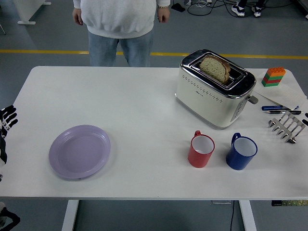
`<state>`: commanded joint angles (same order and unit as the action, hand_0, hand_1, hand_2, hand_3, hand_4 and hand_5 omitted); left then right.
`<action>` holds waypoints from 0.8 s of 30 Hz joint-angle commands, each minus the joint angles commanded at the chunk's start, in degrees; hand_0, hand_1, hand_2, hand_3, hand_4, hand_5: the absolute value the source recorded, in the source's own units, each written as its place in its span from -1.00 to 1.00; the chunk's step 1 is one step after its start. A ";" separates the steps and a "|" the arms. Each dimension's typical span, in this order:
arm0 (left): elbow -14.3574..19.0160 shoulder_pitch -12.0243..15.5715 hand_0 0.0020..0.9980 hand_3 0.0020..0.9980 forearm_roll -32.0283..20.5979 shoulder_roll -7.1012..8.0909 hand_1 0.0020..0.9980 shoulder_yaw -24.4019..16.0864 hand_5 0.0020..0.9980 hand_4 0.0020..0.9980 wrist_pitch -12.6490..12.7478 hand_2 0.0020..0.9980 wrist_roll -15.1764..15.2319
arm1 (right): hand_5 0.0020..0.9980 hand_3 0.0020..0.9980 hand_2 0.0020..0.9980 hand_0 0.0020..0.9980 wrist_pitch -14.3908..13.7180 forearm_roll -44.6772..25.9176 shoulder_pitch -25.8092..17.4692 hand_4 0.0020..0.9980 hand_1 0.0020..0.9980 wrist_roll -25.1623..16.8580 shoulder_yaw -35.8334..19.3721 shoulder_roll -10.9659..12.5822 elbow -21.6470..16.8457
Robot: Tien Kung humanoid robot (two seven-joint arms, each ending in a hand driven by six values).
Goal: Push plate across desktop,pick up the break from the machine,place the break in the plate
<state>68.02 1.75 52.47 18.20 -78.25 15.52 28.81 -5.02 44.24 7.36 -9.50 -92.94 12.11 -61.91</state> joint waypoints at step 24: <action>-15.38 -6.74 0.63 0.79 -14.57 -3.63 0.67 10.74 1.00 -0.15 -3.36 0.75 4.04 | -0.17 0.24 0.36 0.43 0.03 -0.06 0.25 0.02 0.35 0.04 1.39 -0.51 0.42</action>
<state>52.64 -4.98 37.90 14.56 -67.51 12.16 32.84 -4.98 44.18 7.61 -9.46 -91.55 11.60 -61.49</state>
